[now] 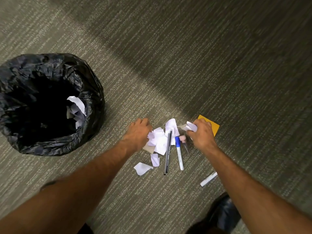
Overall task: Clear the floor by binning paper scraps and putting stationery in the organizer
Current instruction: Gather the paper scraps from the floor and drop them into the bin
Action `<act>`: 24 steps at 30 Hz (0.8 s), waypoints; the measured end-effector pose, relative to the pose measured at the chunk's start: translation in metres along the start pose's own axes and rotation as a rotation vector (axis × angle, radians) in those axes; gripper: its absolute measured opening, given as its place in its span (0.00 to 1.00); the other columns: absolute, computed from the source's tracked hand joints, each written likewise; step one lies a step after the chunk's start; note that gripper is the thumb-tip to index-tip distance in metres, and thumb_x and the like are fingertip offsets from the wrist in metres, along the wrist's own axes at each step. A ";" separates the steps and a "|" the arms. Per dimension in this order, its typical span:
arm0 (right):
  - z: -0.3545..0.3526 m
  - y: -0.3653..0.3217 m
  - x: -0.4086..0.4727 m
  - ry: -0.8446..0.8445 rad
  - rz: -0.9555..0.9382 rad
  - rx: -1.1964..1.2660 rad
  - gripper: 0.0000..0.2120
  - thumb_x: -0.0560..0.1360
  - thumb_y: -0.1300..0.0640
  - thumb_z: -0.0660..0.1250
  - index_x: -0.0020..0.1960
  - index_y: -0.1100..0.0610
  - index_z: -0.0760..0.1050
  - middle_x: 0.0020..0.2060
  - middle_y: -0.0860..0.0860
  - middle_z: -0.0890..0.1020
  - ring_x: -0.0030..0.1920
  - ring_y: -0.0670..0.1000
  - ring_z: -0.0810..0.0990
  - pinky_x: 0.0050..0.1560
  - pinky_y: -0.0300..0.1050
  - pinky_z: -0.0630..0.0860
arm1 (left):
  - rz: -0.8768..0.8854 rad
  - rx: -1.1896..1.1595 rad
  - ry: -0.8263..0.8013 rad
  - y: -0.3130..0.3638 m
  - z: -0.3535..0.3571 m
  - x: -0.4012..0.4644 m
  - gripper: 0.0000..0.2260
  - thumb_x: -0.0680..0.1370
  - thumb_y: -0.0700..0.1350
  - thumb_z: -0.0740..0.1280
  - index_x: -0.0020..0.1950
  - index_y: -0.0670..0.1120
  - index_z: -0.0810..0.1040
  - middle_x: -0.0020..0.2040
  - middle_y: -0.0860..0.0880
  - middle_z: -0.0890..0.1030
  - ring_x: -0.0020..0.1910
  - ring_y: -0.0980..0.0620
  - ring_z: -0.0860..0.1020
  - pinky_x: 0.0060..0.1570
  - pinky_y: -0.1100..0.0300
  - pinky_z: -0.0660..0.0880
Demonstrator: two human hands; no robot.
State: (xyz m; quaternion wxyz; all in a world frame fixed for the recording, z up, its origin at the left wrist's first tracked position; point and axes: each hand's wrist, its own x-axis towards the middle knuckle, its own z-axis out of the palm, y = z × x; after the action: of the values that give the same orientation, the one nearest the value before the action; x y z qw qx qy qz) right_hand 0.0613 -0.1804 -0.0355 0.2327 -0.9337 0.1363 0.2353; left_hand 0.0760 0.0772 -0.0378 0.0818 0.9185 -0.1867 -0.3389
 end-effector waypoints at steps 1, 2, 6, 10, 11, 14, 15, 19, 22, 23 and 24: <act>-0.002 -0.001 -0.003 -0.003 -0.002 0.039 0.10 0.73 0.58 0.73 0.51 0.60 0.77 0.49 0.56 0.76 0.54 0.59 0.71 0.52 0.50 0.69 | -0.002 0.015 0.010 0.001 0.001 0.001 0.20 0.78 0.46 0.70 0.70 0.47 0.73 0.66 0.48 0.72 0.62 0.49 0.68 0.67 0.50 0.67; -0.004 -0.005 -0.005 -0.002 -0.016 0.076 0.09 0.73 0.58 0.73 0.49 0.60 0.77 0.47 0.56 0.76 0.53 0.59 0.72 0.51 0.50 0.69 | -0.006 0.030 0.021 0.002 0.000 0.001 0.20 0.78 0.44 0.69 0.70 0.47 0.73 0.65 0.48 0.72 0.62 0.48 0.68 0.67 0.50 0.67; -0.008 -0.025 -0.005 -0.058 -0.006 0.270 0.08 0.72 0.61 0.73 0.41 0.57 0.73 0.36 0.50 0.75 0.39 0.53 0.74 0.39 0.50 0.74 | 0.009 0.052 0.033 0.001 -0.004 0.000 0.20 0.76 0.37 0.69 0.67 0.46 0.73 0.62 0.47 0.74 0.61 0.47 0.70 0.67 0.50 0.65; 0.003 -0.052 -0.007 -0.144 -0.112 0.315 0.09 0.70 0.63 0.73 0.45 0.54 0.75 0.43 0.49 0.76 0.45 0.50 0.76 0.43 0.44 0.70 | -0.049 -0.224 0.025 -0.010 -0.006 -0.011 0.17 0.74 0.30 0.66 0.58 0.47 0.73 0.53 0.49 0.72 0.47 0.49 0.73 0.43 0.59 0.67; 0.008 -0.059 -0.007 -0.180 -0.138 0.294 0.09 0.70 0.63 0.73 0.48 0.56 0.77 0.46 0.51 0.76 0.47 0.51 0.76 0.45 0.44 0.71 | -0.057 -0.277 0.022 -0.015 -0.007 -0.014 0.17 0.74 0.30 0.65 0.56 0.48 0.73 0.52 0.50 0.70 0.44 0.51 0.72 0.37 0.61 0.65; 0.026 -0.074 -0.010 -0.306 -0.218 0.191 0.13 0.69 0.64 0.71 0.52 0.59 0.74 0.50 0.51 0.73 0.51 0.56 0.76 0.45 0.45 0.69 | -0.050 -0.447 0.071 -0.030 -0.009 -0.030 0.19 0.73 0.30 0.64 0.49 0.54 0.69 0.50 0.53 0.67 0.43 0.51 0.73 0.36 0.55 0.69; 0.033 -0.078 -0.013 -0.330 -0.244 0.154 0.15 0.69 0.66 0.70 0.53 0.59 0.73 0.52 0.51 0.72 0.52 0.57 0.76 0.45 0.46 0.69 | -0.036 -0.490 0.096 -0.036 -0.008 -0.034 0.18 0.72 0.31 0.65 0.49 0.55 0.69 0.51 0.54 0.68 0.45 0.49 0.74 0.39 0.50 0.72; 0.058 -0.090 -0.022 -0.281 -0.300 -0.100 0.26 0.67 0.71 0.67 0.63 0.59 0.68 0.60 0.57 0.69 0.54 0.63 0.76 0.44 0.56 0.73 | -0.015 -0.530 0.084 -0.056 0.002 -0.050 0.28 0.70 0.29 0.66 0.63 0.55 0.70 0.62 0.55 0.69 0.56 0.49 0.76 0.52 0.47 0.77; 0.075 -0.093 -0.026 -0.266 -0.302 -0.239 0.34 0.66 0.72 0.67 0.69 0.59 0.64 0.62 0.59 0.69 0.56 0.64 0.77 0.44 0.56 0.75 | -0.031 -0.536 0.054 -0.060 0.009 -0.057 0.34 0.72 0.29 0.69 0.72 0.55 0.66 0.70 0.56 0.66 0.63 0.50 0.75 0.60 0.48 0.77; 0.078 -0.091 -0.028 -0.261 -0.305 -0.239 0.32 0.67 0.73 0.66 0.69 0.59 0.64 0.62 0.59 0.70 0.57 0.64 0.76 0.45 0.56 0.75 | -0.054 -0.547 0.048 -0.060 0.011 -0.058 0.35 0.73 0.30 0.69 0.74 0.56 0.64 0.72 0.56 0.64 0.65 0.51 0.74 0.62 0.49 0.76; 0.079 -0.090 -0.029 -0.259 -0.304 -0.221 0.30 0.69 0.73 0.64 0.68 0.59 0.65 0.62 0.60 0.72 0.57 0.63 0.76 0.46 0.57 0.76 | -0.073 -0.555 0.047 -0.059 0.012 -0.060 0.36 0.74 0.30 0.69 0.75 0.57 0.63 0.73 0.57 0.63 0.66 0.51 0.74 0.64 0.51 0.76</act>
State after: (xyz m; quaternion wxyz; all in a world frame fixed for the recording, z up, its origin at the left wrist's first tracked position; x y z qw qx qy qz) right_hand 0.0394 -0.0597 -0.0494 0.1775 -0.9253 -0.0637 0.3290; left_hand 0.0430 0.1551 -0.0283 0.3221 0.8748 -0.0516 -0.3582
